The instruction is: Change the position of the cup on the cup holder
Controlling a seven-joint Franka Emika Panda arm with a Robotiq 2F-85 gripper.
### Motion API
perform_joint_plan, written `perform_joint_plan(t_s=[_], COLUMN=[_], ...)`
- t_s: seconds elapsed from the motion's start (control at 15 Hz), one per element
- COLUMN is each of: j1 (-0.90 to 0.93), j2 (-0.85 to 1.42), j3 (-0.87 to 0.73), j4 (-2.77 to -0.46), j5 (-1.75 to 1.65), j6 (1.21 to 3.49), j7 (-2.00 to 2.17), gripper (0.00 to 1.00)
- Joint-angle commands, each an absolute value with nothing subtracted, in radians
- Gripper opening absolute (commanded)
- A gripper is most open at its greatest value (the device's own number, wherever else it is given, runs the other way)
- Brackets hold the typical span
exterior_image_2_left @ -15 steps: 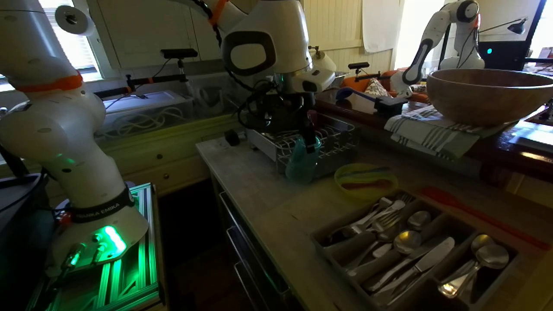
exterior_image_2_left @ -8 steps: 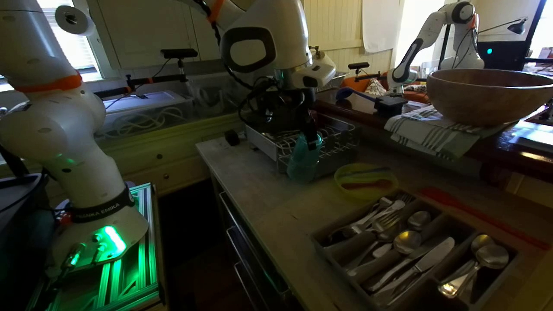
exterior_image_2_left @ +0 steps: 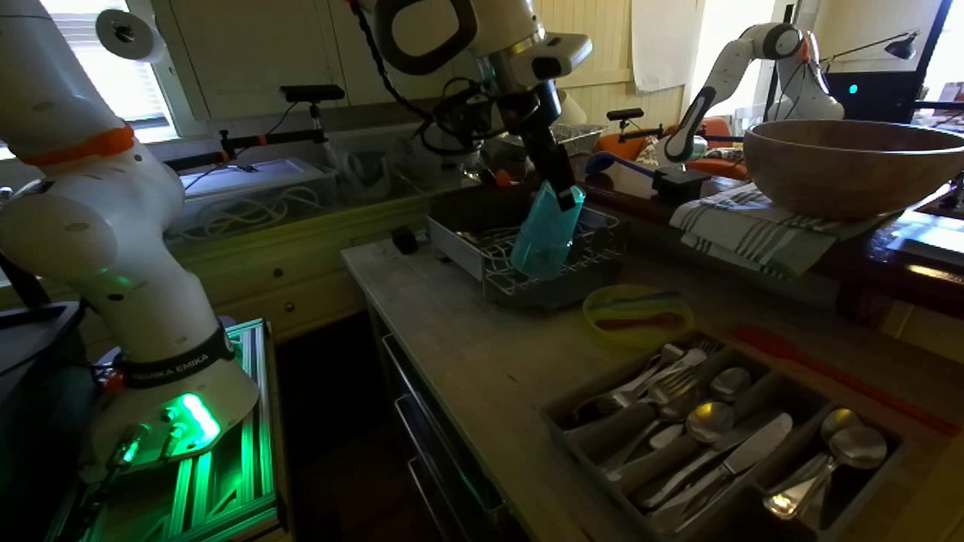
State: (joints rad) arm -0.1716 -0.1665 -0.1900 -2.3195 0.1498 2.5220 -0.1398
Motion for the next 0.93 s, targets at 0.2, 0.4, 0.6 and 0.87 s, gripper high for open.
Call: perform_joint_plan(t_s=[0.2,0.4,0.6,0.87], j1=[-0.182,-0.178,-0.174,-0.174], j2=[-0.227,-0.217,-0.188,-0.129], j3=[-0.177,-0.177,-0.171,-0.16], j4=[-2.266,-2.24,-2.219,-2.189], j5=[0.041,0.035,0.039,0.029], j6=[2.496,2.524,2.563,2.618], j7=[-0.061,-0.043,-0.019,0.013], gripper=[0.51,0.51,0.51,0.51])
